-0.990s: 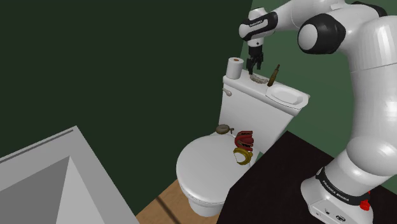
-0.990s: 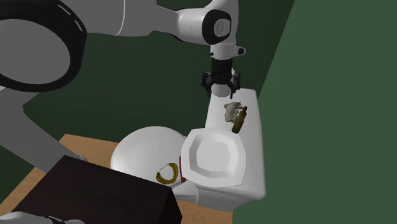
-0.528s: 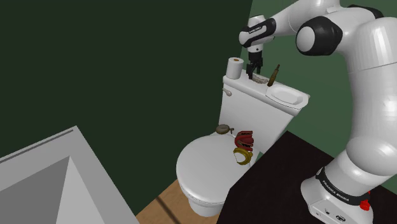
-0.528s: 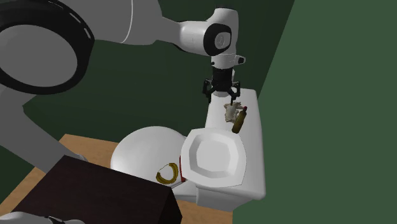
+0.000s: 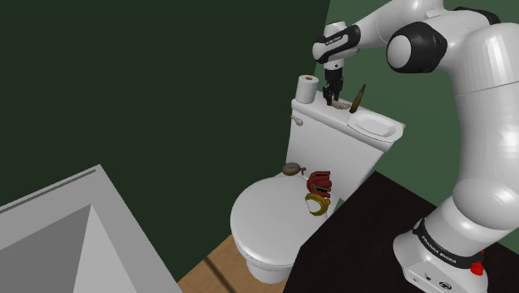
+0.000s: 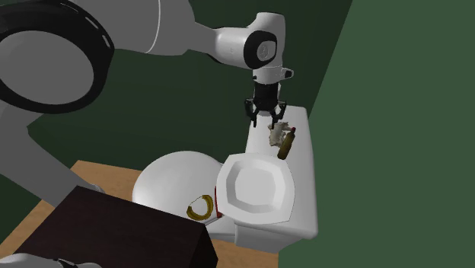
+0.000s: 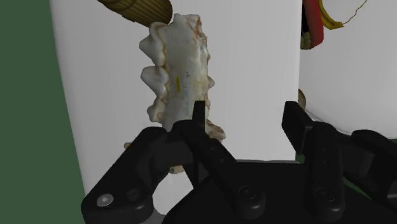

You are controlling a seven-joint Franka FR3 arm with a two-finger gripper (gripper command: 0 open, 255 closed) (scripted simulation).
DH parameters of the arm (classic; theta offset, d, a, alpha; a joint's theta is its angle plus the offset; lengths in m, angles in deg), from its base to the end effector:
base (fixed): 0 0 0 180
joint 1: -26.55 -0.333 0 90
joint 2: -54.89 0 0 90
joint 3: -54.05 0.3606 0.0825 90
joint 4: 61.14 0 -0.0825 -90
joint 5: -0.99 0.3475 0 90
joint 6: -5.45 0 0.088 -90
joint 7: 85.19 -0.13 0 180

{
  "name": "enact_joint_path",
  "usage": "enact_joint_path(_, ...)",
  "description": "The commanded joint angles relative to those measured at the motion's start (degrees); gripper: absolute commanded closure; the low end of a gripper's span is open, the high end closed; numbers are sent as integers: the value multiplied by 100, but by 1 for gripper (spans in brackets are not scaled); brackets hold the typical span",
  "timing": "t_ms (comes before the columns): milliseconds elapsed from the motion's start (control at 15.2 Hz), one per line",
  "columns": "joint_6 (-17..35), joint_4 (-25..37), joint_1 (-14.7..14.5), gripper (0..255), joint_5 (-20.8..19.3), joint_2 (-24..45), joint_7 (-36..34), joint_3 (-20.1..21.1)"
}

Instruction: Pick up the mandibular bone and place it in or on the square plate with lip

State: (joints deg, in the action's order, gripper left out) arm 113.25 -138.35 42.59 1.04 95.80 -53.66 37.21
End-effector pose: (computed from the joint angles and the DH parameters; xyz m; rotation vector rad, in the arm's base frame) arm 0.6191 -0.3422 0.3321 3.0365 0.0455 -0.3541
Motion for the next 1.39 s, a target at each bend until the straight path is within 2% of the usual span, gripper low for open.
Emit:
enact_joint_path(0,0,0,0,255,0,0,0,0)
enact_joint_path(528,0,0,0,255,0,0,0,0)
enact_joint_path(594,0,0,0,0,0,0,0,0)
enact_joint_path(792,889,-630,1002,0,1024,-497,1571,484)
enact_joint_path(924,1085,-652,1796,0,1871,-510,2763,904)
enact_joint_path(1320,1360,-744,1780,0,1927,-331,2805,951)
